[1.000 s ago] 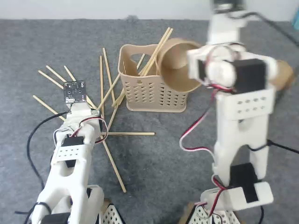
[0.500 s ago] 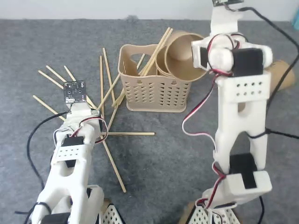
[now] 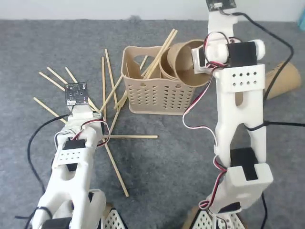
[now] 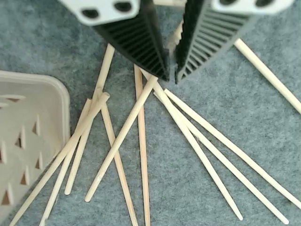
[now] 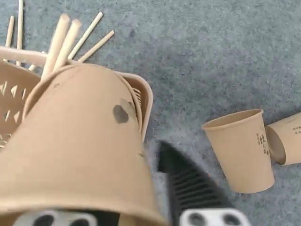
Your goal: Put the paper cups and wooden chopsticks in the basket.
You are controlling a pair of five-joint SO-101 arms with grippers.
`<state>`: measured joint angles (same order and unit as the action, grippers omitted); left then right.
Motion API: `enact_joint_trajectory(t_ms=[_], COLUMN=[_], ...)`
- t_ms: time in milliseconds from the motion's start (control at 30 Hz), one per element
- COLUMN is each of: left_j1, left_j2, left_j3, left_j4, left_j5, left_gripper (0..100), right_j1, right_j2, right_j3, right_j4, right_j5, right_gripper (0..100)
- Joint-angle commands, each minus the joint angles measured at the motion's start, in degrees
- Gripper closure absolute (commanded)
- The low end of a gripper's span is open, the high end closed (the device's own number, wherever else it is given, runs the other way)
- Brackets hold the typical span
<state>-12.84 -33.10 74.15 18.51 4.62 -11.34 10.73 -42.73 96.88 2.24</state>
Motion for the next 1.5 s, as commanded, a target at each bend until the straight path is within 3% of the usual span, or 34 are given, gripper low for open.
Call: enact_joint_trajectory(t_ms=[0, 467, 633, 867, 1100, 1467], left_j1=[0.00, -0.09, -0.26, -0.26, -0.26, -0.09], left_j2=[0.00, 0.00, 0.00, 0.00, 0.00, 0.00], left_j3=[-2.42, -2.42, -2.42, -2.42, -2.42, -2.42], left_j4=[-1.41, -1.41, -1.41, -1.32, -1.14, -1.32], left_j5=[-0.35, -0.35, -0.35, -0.35, -0.35, -0.26], left_gripper=[99, 99, 99, 99, 99, 99], right_j1=[0.57, 2.51, 8.22, 19.03, 27.56, 21.93], right_j2=[-1.27, -18.07, -19.91, -20.79, -14.64, -0.57], right_j3=[-3.34, -10.37, -3.96, 9.93, 24.18, 28.22], right_j4=[0.92, 5.76, 5.93, 5.32, -8.48, -28.79], right_j5=[0.18, 0.70, 0.79, 4.75, 4.75, 4.31], right_gripper=[76.9, 77.2, 98.8, 98.9, 99.1, 99.0])
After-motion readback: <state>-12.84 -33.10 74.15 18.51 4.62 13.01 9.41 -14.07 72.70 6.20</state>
